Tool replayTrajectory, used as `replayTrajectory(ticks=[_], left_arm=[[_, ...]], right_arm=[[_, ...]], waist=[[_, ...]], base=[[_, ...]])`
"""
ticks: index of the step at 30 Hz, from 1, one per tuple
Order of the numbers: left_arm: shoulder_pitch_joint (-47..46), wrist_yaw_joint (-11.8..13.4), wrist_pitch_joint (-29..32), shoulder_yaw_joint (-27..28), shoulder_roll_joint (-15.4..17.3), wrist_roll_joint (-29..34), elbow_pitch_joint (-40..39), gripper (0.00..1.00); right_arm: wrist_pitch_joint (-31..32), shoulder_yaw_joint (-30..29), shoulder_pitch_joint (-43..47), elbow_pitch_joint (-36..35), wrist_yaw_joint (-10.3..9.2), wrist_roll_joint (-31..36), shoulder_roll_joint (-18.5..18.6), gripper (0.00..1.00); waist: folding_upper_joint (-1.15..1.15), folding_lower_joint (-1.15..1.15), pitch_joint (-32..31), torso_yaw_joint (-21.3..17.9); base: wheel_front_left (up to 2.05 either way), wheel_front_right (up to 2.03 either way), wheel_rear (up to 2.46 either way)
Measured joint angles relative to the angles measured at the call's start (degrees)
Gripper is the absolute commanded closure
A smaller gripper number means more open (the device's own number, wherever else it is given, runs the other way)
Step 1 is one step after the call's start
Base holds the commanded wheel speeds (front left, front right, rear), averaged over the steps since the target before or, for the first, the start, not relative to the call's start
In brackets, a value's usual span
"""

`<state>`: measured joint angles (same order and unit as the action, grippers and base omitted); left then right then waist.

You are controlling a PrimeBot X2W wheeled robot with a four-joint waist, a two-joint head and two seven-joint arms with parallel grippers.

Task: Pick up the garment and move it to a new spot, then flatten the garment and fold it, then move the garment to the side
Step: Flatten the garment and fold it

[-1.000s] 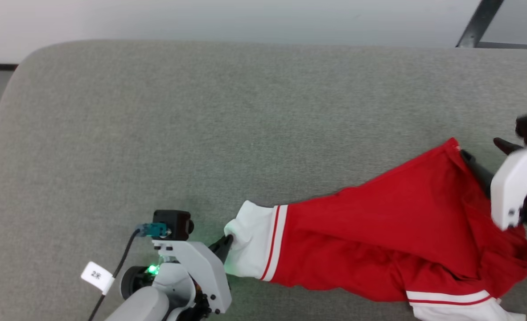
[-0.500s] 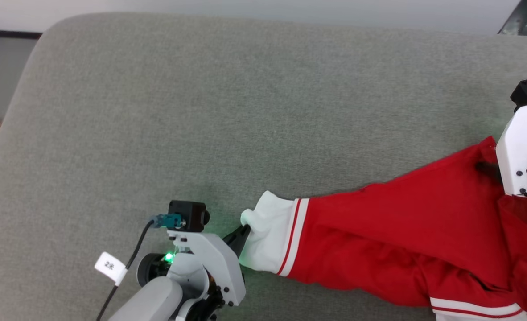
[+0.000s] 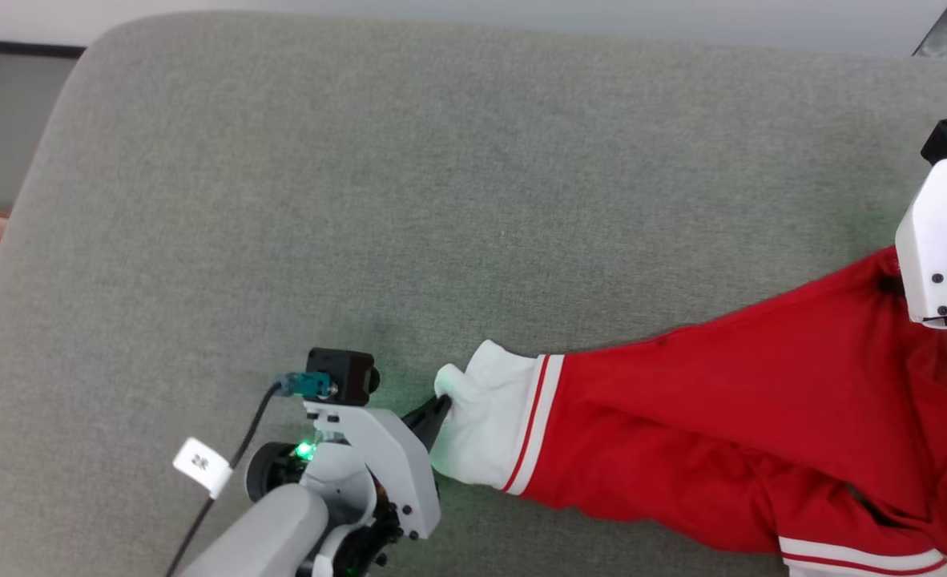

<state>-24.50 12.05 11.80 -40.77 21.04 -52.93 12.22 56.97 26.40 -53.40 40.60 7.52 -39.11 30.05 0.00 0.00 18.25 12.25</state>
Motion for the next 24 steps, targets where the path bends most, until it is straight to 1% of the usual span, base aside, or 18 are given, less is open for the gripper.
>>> replayTrajectory(ticks=[2, 4, 8, 12, 15, 17, 19, 22, 24], left_arm=[[-0.2, 0.3, 1.6, 0.2, 0.4, -0.6, -0.2, 1.00], [-0.8, 0.7, 3.8, 0.4, 1.2, -1.3, -0.5, 1.00], [-4.7, 1.2, 9.6, 0.9, 4.4, -2.2, -2.0, 1.00], [-13.2, 1.6, 15.6, 1.8, 7.6, -1.2, -1.9, 1.00], [-21.2, 1.5, 19.1, 2.3, 9.5, 0.7, 1.6, 1.00], [-26.4, 1.0, 20.7, 3.1, 9.2, 0.6, 4.8, 1.00], [-31.7, 0.5, 21.1, 3.0, 8.7, 2.3, 8.5, 1.00], [-39.2, -1.1, 21.0, 2.8, 7.7, 4.2, 15.0, 1.00], [-43.7, -2.6, 20.0, 2.3, 6.6, 5.7, 19.1, 1.00]], right_arm=[[-0.6, -0.2, -0.1, 0.1, -0.01, -0.3, -0.3, 1.00], [-1.4, -0.7, -0.4, 0.0, -0.01, -2.0, -0.9, 1.00], [-3.7, -2.5, -2.8, -1.0, -0.01, -3.8, -1.9, 1.00], [-6.5, -4.8, -5.1, -1.5, -0.01, -5.6, -3.8, 1.00], [-9.1, -5.2, -7.3, -2.0, -0.01, -5.2, -5.0, 1.00], [-11.5, -5.7, -8.6, -1.9, -0.01, -4.8, -6.1, 1.00], [-14.5, -5.9, -10.1, -1.5, -0.01, -3.6, -7.5, 1.00], [-19.0, -5.9, -12.4, -0.3, -0.01, -2.0, -9.0, 1.00], [-22.1, -5.7, -13.7, 0.7, -0.01, -0.7, -9.8, 1.00]], waist=[[0.00, 0.00, -0.6, -0.3], [0.00, 0.00, -1.3, -0.6], [0.00, 0.00, -3.3, -1.1], [0.00, 0.00, -5.5, -1.6], [0.00, 0.00, -7.2, -2.1], [0.00, 0.00, -8.2, -2.5], [0.00, 0.00, -9.1, -3.1], [0.00, 0.00, -10.1, -4.3], [0.00, 0.00, -10.6, -5.1]], base=[[0.00, 0.00, 0.00], [0.00, 0.00, 0.00], [0.00, 0.00, 0.00], [0.00, 0.00, 0.00], [0.00, 0.00, 0.00], [0.00, 0.00, 0.00], [0.00, 0.00, 0.00], [0.00, 0.00, 0.00], [0.00, 0.00, 0.00]])
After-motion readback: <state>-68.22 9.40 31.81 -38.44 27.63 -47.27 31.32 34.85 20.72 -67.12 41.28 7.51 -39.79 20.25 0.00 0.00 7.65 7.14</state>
